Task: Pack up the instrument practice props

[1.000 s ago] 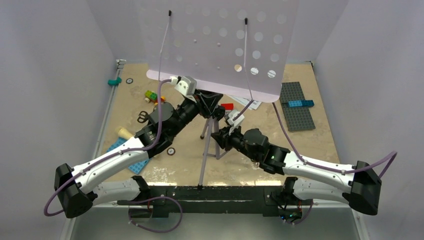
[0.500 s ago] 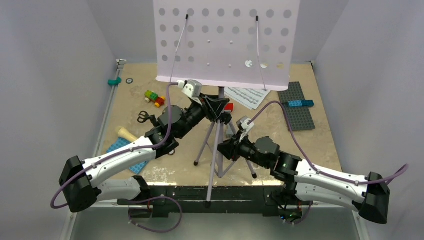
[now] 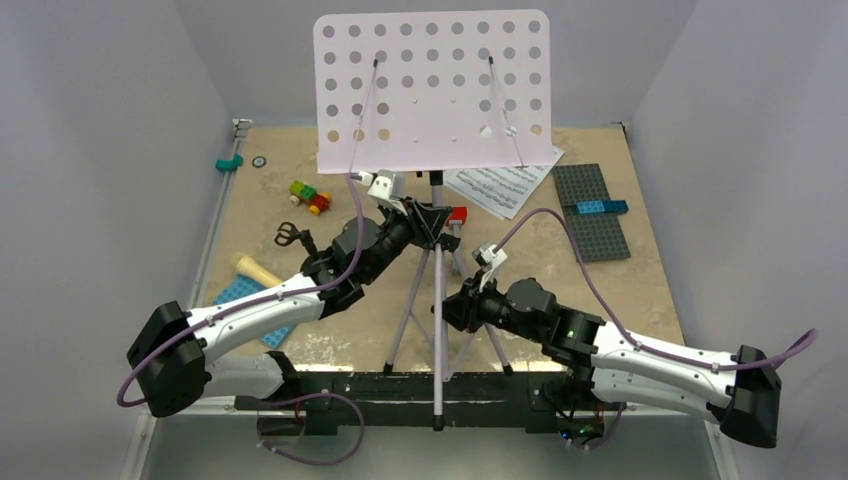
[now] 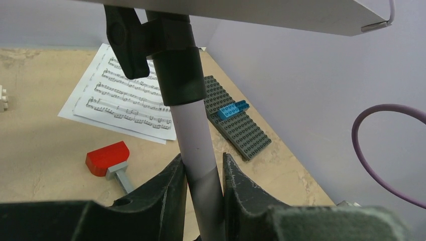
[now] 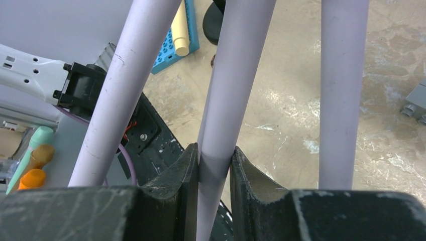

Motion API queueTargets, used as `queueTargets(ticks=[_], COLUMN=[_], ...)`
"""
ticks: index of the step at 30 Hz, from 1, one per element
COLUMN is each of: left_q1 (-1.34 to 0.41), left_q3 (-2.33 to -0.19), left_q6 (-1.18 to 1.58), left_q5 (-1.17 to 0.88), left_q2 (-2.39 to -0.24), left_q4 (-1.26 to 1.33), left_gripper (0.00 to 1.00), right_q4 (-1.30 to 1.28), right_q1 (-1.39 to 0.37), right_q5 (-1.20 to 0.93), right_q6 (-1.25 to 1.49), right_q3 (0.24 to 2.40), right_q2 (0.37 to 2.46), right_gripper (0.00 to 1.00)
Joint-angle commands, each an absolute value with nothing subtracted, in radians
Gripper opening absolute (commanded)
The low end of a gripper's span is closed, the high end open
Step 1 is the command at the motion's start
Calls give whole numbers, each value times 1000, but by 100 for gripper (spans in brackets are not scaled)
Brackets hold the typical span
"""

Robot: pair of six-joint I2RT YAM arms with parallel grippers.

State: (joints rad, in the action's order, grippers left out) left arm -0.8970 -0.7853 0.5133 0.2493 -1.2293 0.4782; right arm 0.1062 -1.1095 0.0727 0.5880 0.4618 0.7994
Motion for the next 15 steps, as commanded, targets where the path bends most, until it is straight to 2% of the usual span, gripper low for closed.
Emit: queueTargets(ticks=[1, 15], left_q1=[-882, -884], left_q3=[-718, -758], left_q6=[380, 309], left_q5=[276, 356], left_q2=[-1259, -1160], left_q4=[327, 417], left_gripper=[0, 0], right_q4=[331, 352], right_q1=[-1115, -1117], right_q5=[57, 142], right_q6=[562, 465], right_q3=[499, 530], right_q2=[759, 713], right_gripper=[0, 0])
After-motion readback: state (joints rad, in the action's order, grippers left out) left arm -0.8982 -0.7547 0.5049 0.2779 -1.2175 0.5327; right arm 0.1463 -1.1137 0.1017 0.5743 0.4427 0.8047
